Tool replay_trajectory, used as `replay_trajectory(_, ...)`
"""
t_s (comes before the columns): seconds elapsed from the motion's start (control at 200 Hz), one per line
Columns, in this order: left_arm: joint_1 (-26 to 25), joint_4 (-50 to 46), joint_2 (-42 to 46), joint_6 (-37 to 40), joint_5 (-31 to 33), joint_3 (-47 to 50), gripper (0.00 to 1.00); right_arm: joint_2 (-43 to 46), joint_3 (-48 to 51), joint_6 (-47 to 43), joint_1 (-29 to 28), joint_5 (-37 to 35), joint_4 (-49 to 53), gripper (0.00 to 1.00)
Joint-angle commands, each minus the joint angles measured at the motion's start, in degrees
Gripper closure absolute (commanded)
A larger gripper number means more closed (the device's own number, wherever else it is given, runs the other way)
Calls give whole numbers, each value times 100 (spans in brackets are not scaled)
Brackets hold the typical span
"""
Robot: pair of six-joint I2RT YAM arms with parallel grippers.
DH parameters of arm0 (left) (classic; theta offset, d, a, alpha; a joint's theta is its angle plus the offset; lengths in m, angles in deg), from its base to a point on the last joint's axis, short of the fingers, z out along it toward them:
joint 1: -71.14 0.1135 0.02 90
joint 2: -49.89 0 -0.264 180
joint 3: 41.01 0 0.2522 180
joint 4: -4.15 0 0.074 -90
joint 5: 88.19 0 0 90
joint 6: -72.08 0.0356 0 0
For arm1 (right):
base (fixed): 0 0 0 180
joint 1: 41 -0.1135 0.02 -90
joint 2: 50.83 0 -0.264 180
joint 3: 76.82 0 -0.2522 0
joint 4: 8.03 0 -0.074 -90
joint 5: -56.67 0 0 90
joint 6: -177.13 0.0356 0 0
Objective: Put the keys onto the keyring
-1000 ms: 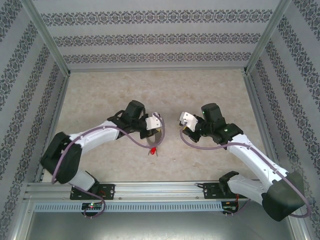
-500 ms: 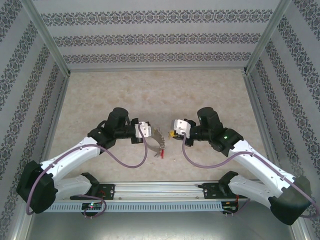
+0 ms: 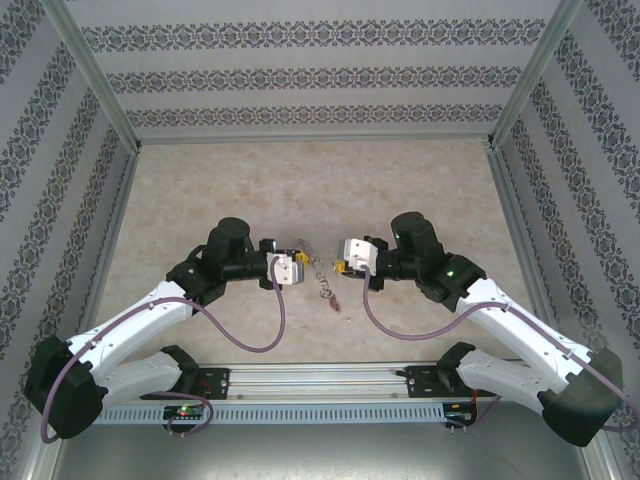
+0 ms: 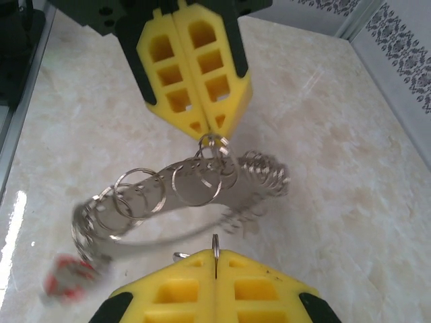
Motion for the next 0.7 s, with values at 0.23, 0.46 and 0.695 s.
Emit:
replay_trajectory(0.23, -162, -210, 37, 629, -443, -199, 100, -312, -538, -357, -69, -85, 166, 100)
replay_trajectory(0.46, -187, -202, 11, 656, -420, -204, 100, -755, -732, -683, -260, -145, 265, 100)
replay_trajectory(0.695, -187, -244, 65, 673, -325, -201, 100, -660, -580, -685, -496, -146, 346, 100)
